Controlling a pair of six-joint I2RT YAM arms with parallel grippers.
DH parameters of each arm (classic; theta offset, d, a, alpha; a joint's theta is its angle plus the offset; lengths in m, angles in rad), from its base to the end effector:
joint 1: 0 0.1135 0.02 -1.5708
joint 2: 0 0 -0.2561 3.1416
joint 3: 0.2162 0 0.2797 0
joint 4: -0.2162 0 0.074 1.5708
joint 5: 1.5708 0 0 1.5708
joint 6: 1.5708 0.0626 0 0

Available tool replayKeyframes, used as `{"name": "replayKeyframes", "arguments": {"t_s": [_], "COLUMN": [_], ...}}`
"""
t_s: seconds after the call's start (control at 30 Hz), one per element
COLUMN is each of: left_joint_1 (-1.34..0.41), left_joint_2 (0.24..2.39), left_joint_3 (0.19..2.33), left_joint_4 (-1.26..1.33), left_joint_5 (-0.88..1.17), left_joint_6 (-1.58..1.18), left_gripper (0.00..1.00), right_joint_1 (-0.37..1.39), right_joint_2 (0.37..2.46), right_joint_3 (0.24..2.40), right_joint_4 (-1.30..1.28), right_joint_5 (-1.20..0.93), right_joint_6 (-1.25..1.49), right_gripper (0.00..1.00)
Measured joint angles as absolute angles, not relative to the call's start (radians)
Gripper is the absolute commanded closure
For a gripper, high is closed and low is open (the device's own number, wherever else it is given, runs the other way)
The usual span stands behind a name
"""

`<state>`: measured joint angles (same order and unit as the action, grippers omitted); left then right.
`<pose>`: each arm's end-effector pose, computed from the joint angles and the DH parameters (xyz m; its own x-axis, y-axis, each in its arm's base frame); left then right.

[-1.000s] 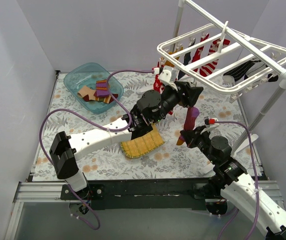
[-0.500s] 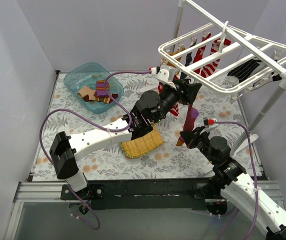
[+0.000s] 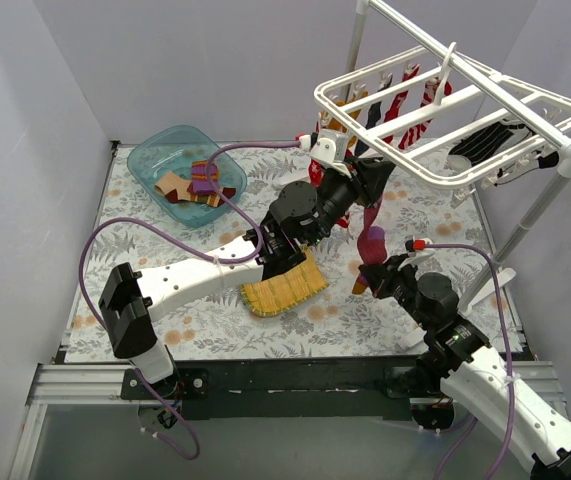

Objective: Remove the socks clipped to the hanger
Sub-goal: Remove the sock from the hanger, then place the sock in the bin.

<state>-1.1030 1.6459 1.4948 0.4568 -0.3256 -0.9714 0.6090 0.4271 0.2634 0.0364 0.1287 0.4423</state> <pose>0.2187 -0.3886 0.4272 -0.5081 -0.7291 -0.4585 0.5115 0.1728 -0.8417 0.1696 0.1085 0.2170 -0.2922 0.3137 -0.9034 -0.3738 0.8321 0.4098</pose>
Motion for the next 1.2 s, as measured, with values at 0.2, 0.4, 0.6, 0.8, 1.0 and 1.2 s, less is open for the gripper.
{"name": "replayKeyframes", "arguments": {"t_s": [0.2,0.4,0.6,0.8,1.0,1.2], "left_joint_1": [-1.103,-1.103,-1.105,-1.11,-1.11,-1.11], "left_joint_2": [1.646,1.646,1.629,1.567,1.451,1.282], "left_joint_3": [1.495,1.495,1.441,1.304,1.172,0.992], "left_joint_4": [0.459,0.465,0.482,0.485,0.48,0.474], "left_joint_5": [-0.326,-0.315,-0.271,-0.222,-0.197,-0.191], "left_joint_6": [-0.971,-0.965,-0.974,-0.977,-0.975,-0.956], "left_gripper": [0.98,0.31,0.19,0.21,0.24,0.25], "right_joint_1": [0.609,0.609,0.609,0.609,0.609,0.609], "right_joint_2": [0.419,0.411,0.398,0.396,0.399,0.402], "right_joint_3": [0.263,0.263,0.263,0.263,0.27,0.328], "right_joint_4": [0.035,0.033,0.031,0.025,0.013,-0.042], "right_joint_5": [0.13,0.132,0.136,0.136,0.134,0.12], "right_joint_6": [0.445,0.445,0.445,0.442,0.437,0.409], "right_gripper": [0.99,0.99,0.99,0.99,0.99,0.99]}}
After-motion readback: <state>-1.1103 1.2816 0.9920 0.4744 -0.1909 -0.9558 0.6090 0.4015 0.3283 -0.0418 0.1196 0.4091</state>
